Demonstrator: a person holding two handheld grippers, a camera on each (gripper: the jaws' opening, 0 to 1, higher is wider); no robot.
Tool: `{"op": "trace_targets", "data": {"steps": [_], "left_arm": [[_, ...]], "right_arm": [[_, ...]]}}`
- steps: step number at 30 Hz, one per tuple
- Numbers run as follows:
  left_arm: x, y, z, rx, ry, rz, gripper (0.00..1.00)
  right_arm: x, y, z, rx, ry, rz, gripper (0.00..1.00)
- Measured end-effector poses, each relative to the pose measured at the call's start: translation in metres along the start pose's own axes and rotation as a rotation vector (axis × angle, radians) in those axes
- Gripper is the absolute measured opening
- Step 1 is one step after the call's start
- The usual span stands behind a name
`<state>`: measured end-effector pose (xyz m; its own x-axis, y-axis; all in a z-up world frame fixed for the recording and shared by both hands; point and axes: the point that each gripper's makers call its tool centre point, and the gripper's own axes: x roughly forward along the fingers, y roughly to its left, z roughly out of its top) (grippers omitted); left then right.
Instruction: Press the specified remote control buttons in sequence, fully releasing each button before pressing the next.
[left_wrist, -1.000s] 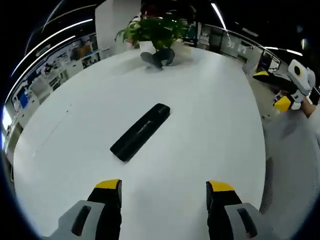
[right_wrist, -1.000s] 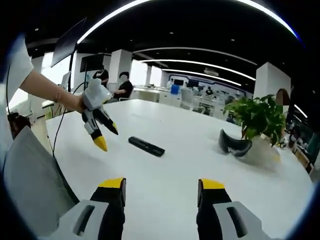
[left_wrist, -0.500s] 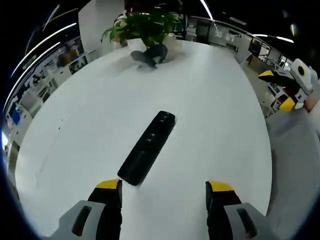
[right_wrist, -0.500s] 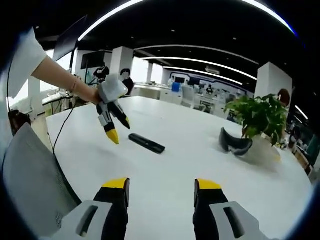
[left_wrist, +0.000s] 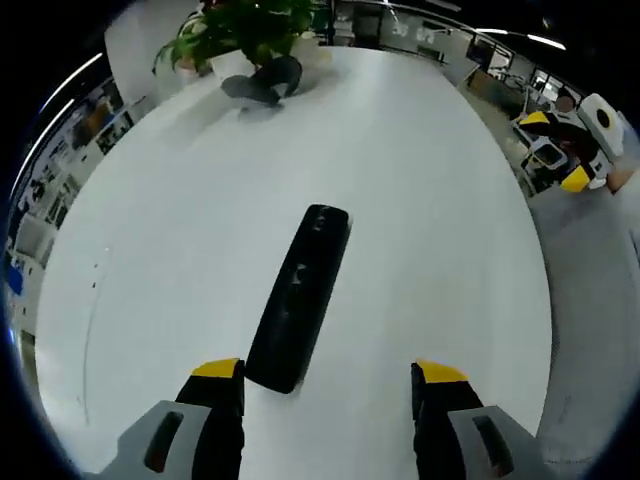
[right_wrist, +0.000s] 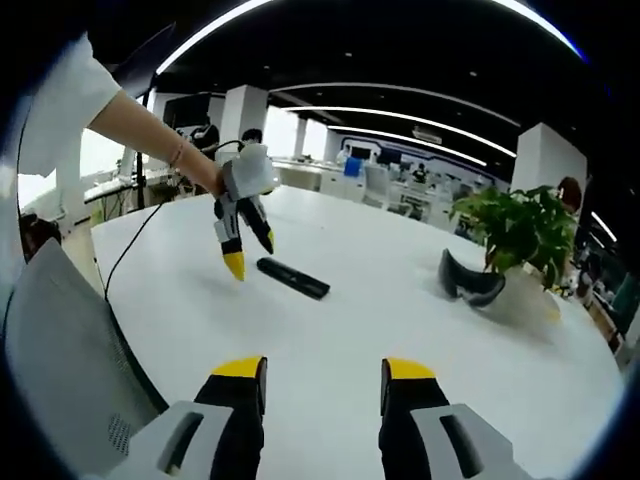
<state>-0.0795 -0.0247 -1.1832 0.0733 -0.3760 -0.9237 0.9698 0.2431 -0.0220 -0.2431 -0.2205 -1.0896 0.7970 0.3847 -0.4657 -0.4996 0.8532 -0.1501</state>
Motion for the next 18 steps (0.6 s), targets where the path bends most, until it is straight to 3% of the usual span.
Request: {"op": "trace_targets", "data": {"steps": [4,8,11,18], "left_arm": [[0.006,0.006,-0.005,0.007,0.03,-0.005,0.68],[0.01,0.008,-0.004,-0.001,0.024,-0.009,0.64],[0.015,0.008,-0.009,0.039,0.053,-0.001,0.63],[0.012,0.013,-0.006,0.041,0.025,-0.008,0.58]], "right_arm": [[0.001,0.001,-0.002,-0.003,0.009,0.004,0.41],[0.001,0.002,-0.004,-0.007,0.019,0.009,0.39],[0.002,0.002,-0.005,-0.009,0.024,0.013,0.38],[0.002,0.003,-0.006,-0.012,0.029,0.014,0.36]]}}
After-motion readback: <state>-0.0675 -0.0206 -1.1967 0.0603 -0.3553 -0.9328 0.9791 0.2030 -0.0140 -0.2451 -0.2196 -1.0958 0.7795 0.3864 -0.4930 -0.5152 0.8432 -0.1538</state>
